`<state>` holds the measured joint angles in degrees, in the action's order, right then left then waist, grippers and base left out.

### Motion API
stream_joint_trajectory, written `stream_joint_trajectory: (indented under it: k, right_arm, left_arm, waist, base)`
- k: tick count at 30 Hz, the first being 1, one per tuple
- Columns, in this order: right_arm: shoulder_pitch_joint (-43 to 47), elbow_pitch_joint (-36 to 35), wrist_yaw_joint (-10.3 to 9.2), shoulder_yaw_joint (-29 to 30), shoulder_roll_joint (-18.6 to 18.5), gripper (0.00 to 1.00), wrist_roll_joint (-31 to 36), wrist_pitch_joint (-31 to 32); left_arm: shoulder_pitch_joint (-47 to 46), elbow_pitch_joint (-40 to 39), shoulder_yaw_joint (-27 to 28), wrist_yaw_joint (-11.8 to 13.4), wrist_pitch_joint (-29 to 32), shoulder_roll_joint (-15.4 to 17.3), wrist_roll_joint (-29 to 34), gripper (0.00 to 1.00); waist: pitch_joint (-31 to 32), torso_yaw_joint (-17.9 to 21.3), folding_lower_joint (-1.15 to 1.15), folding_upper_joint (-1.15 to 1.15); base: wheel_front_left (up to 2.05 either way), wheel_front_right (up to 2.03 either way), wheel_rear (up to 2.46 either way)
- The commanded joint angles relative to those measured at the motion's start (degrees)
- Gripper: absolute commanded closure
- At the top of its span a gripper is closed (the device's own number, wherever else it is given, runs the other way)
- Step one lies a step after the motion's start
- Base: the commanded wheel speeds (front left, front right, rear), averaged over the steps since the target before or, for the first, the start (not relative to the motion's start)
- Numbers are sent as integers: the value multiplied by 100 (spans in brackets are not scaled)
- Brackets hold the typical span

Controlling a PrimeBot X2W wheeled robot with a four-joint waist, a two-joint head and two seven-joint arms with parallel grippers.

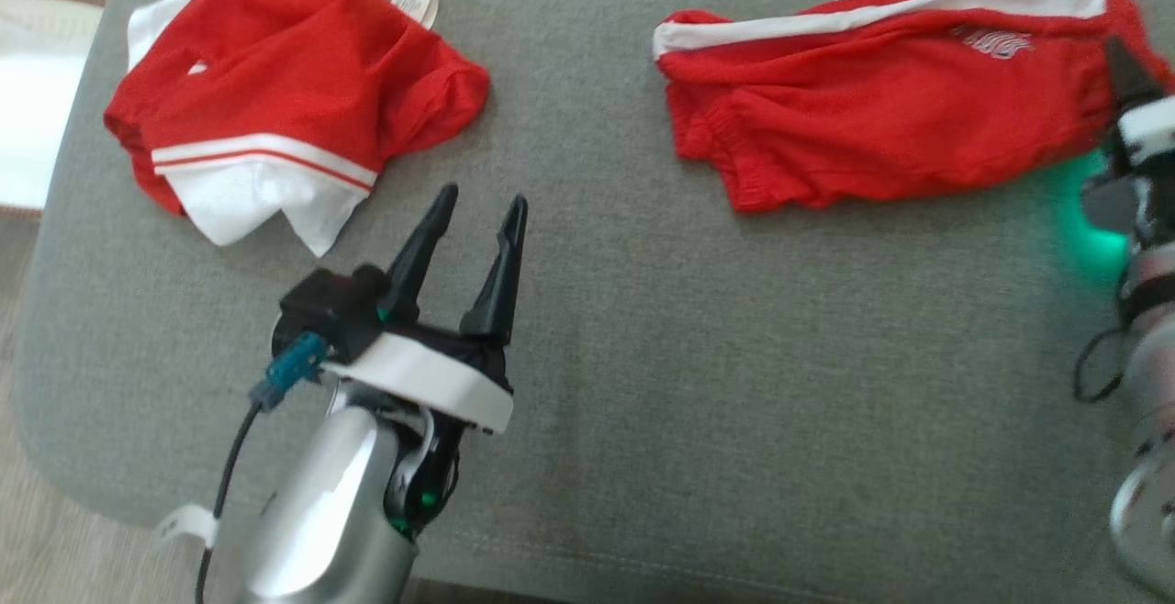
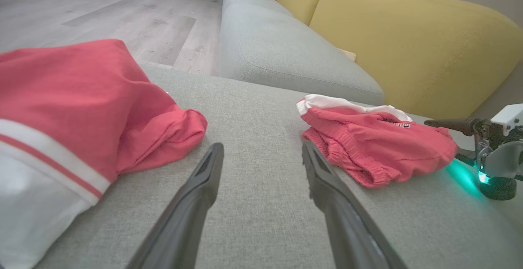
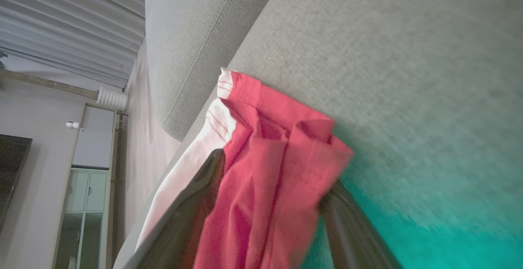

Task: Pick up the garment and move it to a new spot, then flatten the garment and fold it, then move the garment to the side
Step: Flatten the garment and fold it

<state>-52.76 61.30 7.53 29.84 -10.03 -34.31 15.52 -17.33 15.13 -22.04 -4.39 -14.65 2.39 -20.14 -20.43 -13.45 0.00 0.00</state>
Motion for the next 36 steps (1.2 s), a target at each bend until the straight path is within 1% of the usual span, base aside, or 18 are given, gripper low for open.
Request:
stream_joint_trajectory:
  k: [1, 8, 12, 13, 14, 19, 24, 31, 36]
  right_arm:
    - [-98, 134, -4, -85, 88, 0, 79, 91]
    - [-774, 763, -4, -93, -219, 0, 678, 154]
    - [-1032, 995, -4, -107, -279, 0, 1029, 28]
    - [-1078, 1038, -4, -84, -277, 52, 1088, -2]
    - [-1122, 1067, -4, -74, -280, 100, 1157, -60]
    - [-1181, 1130, -4, 32, -290, 100, 1331, -489]
    - [-997, 1032, -4, 97, -259, 100, 1228, -936]
    - [-348, 566, -4, 32, -101, 100, 814, -1324]
    - [361, 131, -4, -1, -3, 100, 529, -1500]
  left_arm:
    - [-233, -209, 126, 59, -35, 49, -43, 0]
    - [-376, -343, 34, 122, -35, 49, -159, 0]
    - [-432, -467, 30, 189, -35, 49, -17, 0]
    - [-432, -475, 26, 198, -35, 49, -8, 0]
    - [-436, -479, 23, 207, -35, 49, -4, 0]
    - [-451, -443, 41, 230, -35, 49, -8, 0]
    - [-375, -386, 144, 210, -35, 49, 59, 0]
    - [-181, -300, 308, 148, -35, 49, 171, 0]
    - [3, -229, 346, 101, -35, 49, 203, 0]
  waist:
    - [-119, -89, 0, 0]
    - [-353, -198, 0, 0]
    - [-415, -202, 0, 0]
    - [-418, -200, 0, 0]
    - [-421, -198, 0, 0]
    - [-319, -146, 0, 0]
    - [-103, 20, 0, 0]
    - [311, 383, 0, 0]
    - [696, 660, 0, 0]
  base:
    - [0, 0, 0]
    - [0, 0, 0]
    - [0, 0, 0]
    - [0, 0, 0]
    - [0, 0, 0]
    - [0, 0, 0]
    - [0, 0, 0]
    - [0, 0, 0]
    - [0, 0, 0]
